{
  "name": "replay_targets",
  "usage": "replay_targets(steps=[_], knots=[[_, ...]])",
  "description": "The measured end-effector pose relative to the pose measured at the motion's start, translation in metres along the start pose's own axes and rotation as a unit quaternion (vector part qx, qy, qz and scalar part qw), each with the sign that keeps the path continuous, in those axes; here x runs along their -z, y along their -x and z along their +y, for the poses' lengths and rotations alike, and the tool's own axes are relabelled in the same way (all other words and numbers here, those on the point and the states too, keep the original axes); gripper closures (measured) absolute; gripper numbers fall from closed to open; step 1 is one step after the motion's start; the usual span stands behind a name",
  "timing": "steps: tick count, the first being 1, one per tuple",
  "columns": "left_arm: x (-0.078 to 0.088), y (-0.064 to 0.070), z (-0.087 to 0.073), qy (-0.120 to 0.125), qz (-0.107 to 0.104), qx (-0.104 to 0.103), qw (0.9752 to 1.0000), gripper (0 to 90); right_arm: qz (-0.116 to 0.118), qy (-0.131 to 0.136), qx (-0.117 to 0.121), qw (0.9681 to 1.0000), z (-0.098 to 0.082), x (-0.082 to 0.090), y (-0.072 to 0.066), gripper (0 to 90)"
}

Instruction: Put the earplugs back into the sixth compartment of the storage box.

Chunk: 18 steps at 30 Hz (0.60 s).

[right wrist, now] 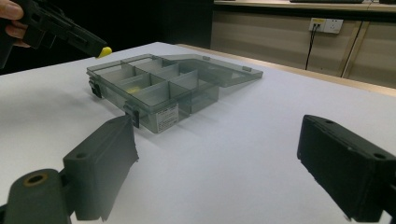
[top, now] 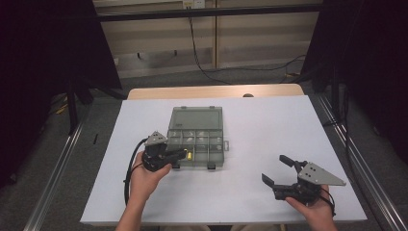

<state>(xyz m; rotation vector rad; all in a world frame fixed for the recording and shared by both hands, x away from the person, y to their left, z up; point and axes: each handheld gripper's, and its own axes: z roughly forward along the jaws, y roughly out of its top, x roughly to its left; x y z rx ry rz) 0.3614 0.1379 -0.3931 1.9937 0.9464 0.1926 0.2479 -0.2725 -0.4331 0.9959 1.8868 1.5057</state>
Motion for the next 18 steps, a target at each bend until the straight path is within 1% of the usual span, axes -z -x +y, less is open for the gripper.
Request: replay_targets(steps=[11, 16, 18], knots=[[-0.0029, -0.0018, 0.0004, 0.001, 0.003, 0.003, 1.0, 80.4, 0.0, 0.0, 0.0, 1.0, 0.0001, 0.0003, 0.0, 11.1], [-0.0055, -0.0028, 0.0006, 0.0, 0.007, 0.001, 1.0, 80.3, 0.0, 0.0, 0.001, 1.0, 0.0001, 0.0004, 0.0002, 11.1], [-0.0066, -0.0023, 0.0007, 0.001, 0.008, 0.004, 1.0, 80.3, 0.0, 0.0, 0.0, 1.0, 0.0002, 0.0004, 0.0001, 11.1]])
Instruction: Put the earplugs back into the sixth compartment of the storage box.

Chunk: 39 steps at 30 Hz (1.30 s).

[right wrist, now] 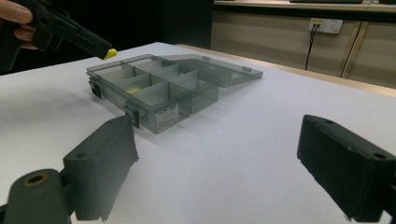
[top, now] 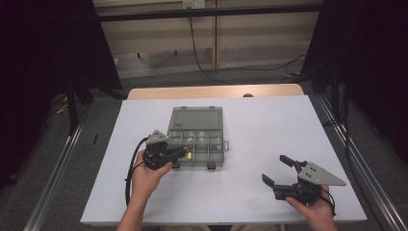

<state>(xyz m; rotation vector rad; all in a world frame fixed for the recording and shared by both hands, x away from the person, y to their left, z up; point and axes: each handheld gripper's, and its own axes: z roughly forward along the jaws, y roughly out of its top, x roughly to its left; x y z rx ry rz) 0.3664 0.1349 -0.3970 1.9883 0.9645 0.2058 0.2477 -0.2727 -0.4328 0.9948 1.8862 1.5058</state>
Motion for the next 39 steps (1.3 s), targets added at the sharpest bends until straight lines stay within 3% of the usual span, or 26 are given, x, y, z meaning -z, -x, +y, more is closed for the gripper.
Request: replay_targets(steps=[26, 39], knots=[[-0.011, -0.007, -0.001, -0.005, 0.021, -0.005, 0.9998, 79.7, 0.0, 0.001, -0.001, 1.0, 0.0, 0.0, 0.0, 11.2], [-0.017, -0.012, -0.006, -0.011, 0.028, 0.005, 0.9995, 79.3, 0.001, 0.001, 0.0, 1.0, 0.0, 0.0, 0.0, 11.2]])
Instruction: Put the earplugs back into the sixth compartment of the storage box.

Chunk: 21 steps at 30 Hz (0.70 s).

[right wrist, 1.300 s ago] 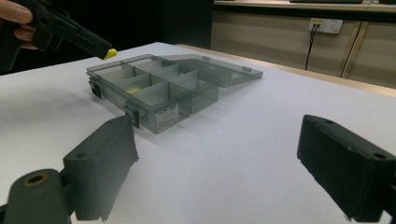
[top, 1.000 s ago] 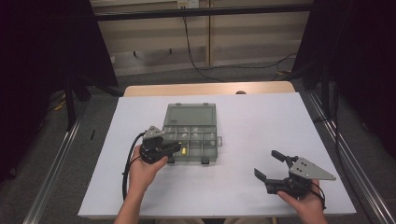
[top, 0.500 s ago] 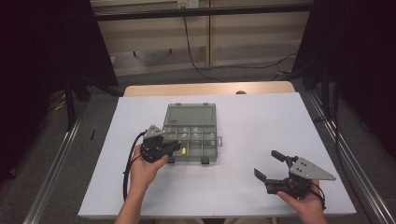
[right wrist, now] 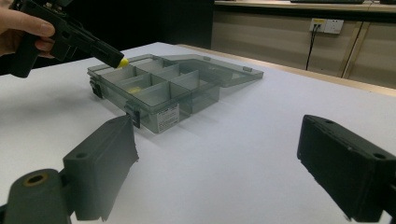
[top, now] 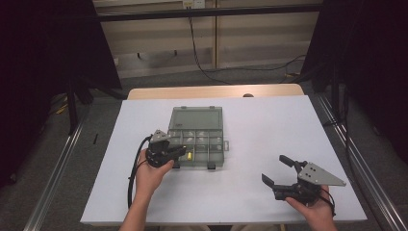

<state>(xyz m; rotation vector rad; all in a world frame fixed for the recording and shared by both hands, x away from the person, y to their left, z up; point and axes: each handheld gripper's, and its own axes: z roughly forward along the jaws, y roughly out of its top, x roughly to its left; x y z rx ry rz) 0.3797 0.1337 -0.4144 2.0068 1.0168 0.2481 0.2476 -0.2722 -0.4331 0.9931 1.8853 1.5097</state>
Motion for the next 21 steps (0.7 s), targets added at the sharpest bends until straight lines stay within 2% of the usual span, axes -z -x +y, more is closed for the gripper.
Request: replay_targets(steps=[11, 21], knots=[[-0.0049, -0.001, -0.0035, -0.002, 0.008, -0.001, 1.0, 78.2, 0.001, -0.001, 0.001, 1.0, 0.0, -0.0003, -0.0004, 11.1], [-0.0038, -0.0004, -0.0046, 0.004, 0.019, 0.005, 0.9998, 62.4, 0.001, -0.002, 0.0, 1.0, -0.0003, -0.0005, -0.0002, 11.2]])
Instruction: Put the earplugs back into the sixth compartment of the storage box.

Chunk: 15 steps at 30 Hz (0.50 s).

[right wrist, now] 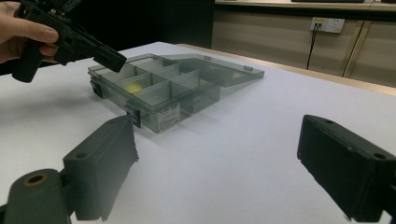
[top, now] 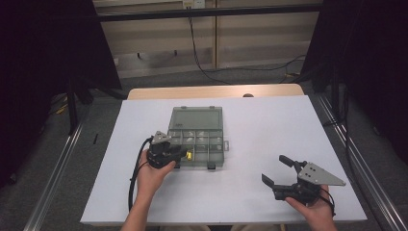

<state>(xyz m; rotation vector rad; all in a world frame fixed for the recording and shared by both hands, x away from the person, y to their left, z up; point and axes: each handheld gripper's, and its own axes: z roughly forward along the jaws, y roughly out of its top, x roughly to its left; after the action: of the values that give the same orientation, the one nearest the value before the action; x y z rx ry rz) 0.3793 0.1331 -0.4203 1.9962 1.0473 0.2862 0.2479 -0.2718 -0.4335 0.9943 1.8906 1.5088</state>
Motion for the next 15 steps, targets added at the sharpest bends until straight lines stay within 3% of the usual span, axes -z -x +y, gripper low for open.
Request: replay_targets(steps=[5, 15], knots=[[0.007, -0.002, 0.0, 0.009, 0.005, 0.009, 0.9999, 49.2, 0.001, -0.002, 0.0, 1.0, 0.0, -0.001, 0.0, 11.1], [0.015, -0.008, 0.0, 0.026, 0.009, 0.014, 0.9995, 34.7, 0.001, -0.005, 0.001, 1.0, -0.001, -0.005, -0.001, 11.1]])
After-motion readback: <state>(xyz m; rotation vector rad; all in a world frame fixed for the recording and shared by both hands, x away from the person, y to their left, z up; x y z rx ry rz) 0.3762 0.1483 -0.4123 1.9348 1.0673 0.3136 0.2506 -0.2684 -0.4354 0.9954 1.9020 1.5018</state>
